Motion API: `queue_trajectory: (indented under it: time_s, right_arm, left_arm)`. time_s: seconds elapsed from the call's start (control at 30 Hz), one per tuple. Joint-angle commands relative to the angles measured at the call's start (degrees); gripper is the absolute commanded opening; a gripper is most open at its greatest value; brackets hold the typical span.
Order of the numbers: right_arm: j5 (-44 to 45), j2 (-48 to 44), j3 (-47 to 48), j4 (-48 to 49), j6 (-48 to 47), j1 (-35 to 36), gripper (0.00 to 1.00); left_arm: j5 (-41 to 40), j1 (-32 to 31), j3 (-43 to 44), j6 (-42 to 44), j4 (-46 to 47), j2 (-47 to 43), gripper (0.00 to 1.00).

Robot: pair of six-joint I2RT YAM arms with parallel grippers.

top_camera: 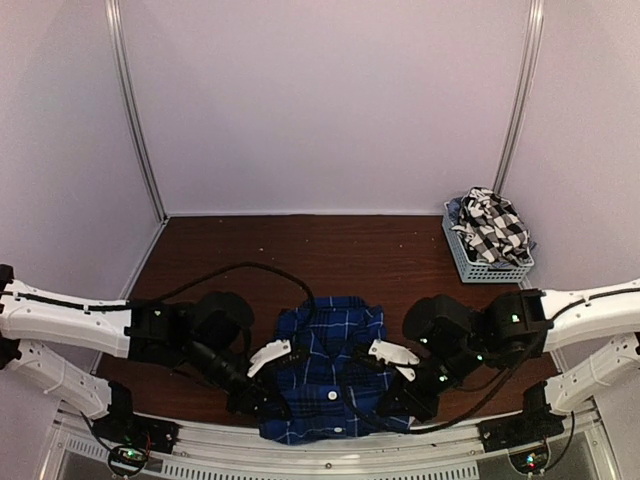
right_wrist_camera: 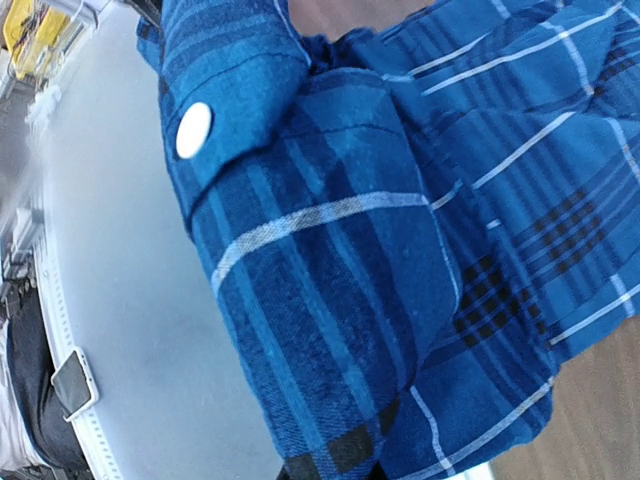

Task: Fold and stack the long sleeve shirts
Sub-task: Fold the 2/3-rectangle-folded shirt at the center of the board.

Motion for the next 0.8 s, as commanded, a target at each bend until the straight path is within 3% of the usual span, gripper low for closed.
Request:
queue_trajectory:
  time_s: [0.0,0.23,0.33,0.5,0.77]
  right_arm:
    - [-5.62,1.87,3.04,-0.24,-7.7,-8.51,0.07]
    - [-11.83,7.07,8.18,-2.19,-16.27,-20.35,0.24]
    - [-13.16,9.59,9.73,-2.84,-18.62,-23.47,0.35]
    - [-14.58,12.3,10.69,-2.26,-19.92,-28.6,0.46]
    - [-20.86,14.25,7.52,6.27,-18.45,-34.5,0.47]
  left_arm:
    - [6.97,8.18,2.79,4.7,3.46,0.6,0.0]
    - [12.34,16.85,6.42,9.05,4.19,5.67,0.0]
    - [14.15,20.22,7.96,10.92,3.98,8.61,0.0]
    - [16.51,25.5,9.78,12.82,3.87,11.4,0.0]
    - [20.24,29.67,13.66,16.24,3.05,16.49,0.0]
